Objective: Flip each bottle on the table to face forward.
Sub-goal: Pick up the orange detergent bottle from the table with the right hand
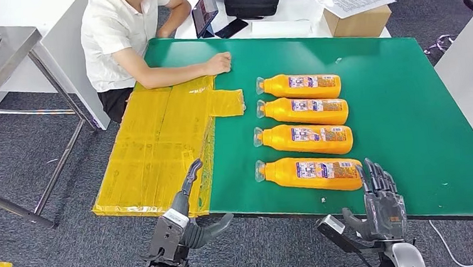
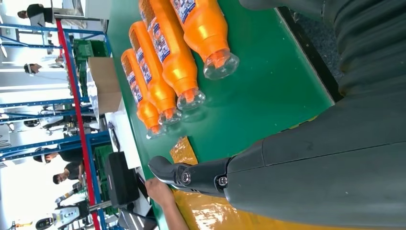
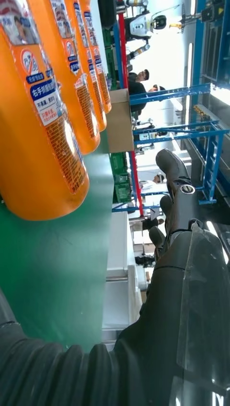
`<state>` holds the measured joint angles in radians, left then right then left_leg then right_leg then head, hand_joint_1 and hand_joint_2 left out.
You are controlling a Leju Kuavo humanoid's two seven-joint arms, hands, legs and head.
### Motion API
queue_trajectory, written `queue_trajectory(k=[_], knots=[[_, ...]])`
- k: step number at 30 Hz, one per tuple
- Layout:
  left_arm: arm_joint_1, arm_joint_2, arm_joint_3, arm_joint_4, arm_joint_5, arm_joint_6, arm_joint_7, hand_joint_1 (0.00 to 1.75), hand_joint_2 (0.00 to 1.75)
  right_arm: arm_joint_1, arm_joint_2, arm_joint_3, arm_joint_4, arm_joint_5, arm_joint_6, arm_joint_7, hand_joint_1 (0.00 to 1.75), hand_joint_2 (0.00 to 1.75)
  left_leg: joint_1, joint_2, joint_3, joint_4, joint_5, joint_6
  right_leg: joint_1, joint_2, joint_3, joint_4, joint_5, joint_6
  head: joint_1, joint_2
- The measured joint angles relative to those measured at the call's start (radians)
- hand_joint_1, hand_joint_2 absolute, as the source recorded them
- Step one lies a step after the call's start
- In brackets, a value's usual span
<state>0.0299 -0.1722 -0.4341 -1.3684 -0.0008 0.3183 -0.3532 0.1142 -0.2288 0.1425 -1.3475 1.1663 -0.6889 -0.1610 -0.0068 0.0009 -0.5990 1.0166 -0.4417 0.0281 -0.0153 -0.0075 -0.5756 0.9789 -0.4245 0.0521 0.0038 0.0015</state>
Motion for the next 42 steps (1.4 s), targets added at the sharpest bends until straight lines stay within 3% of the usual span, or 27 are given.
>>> queue_trajectory(k=[11, 17, 29, 42], knots=[[-0.002, -0.003, 0.000, 0.001, 0.000, -0.008, 0.000, 0.00, 1.75, -0.017, -0.032, -0.007, 0.021, 0.067, 0.001, 0.033, 0.00, 1.75, 0.000, 0.000, 0.000, 0.000, 0.000, 0.000, 0.000, 0.000, 0.000, 0.000, 0.000, 0.000, 0.000, 0.000], [-0.011, -0.008, -0.002, 0.004, 0.000, -0.021, 0.001, 0.00, 1.75, -0.096, -0.055, -0.008, 0.081, 0.069, 0.055, 0.027, 0.00, 1.75, 0.000, 0.000, 0.000, 0.000, 0.000, 0.001, 0.000, 0.000, 0.000, 0.000, 0.001, 0.001, 0.000, 0.000], [-0.061, -0.011, -0.017, 0.010, 0.012, -0.039, 0.003, 0.00, 1.75, -0.329, -0.027, 0.069, 0.359, 0.018, 0.134, -0.025, 0.00, 1.75, 0.000, 0.000, 0.000, 0.000, 0.001, 0.001, 0.000, 0.000, 0.000, 0.000, 0.001, 0.001, 0.000, 0.000], [-0.075, -0.014, -0.031, 0.018, 0.020, -0.049, 0.003, 0.00, 1.75, -0.416, 0.000, 0.114, 0.497, -0.059, 0.164, -0.078, 0.00, 1.75, 0.000, 0.000, 0.000, 0.000, 0.001, 0.001, 0.000, 0.000, 0.000, 0.000, 0.001, 0.001, 0.000, 0.000]])
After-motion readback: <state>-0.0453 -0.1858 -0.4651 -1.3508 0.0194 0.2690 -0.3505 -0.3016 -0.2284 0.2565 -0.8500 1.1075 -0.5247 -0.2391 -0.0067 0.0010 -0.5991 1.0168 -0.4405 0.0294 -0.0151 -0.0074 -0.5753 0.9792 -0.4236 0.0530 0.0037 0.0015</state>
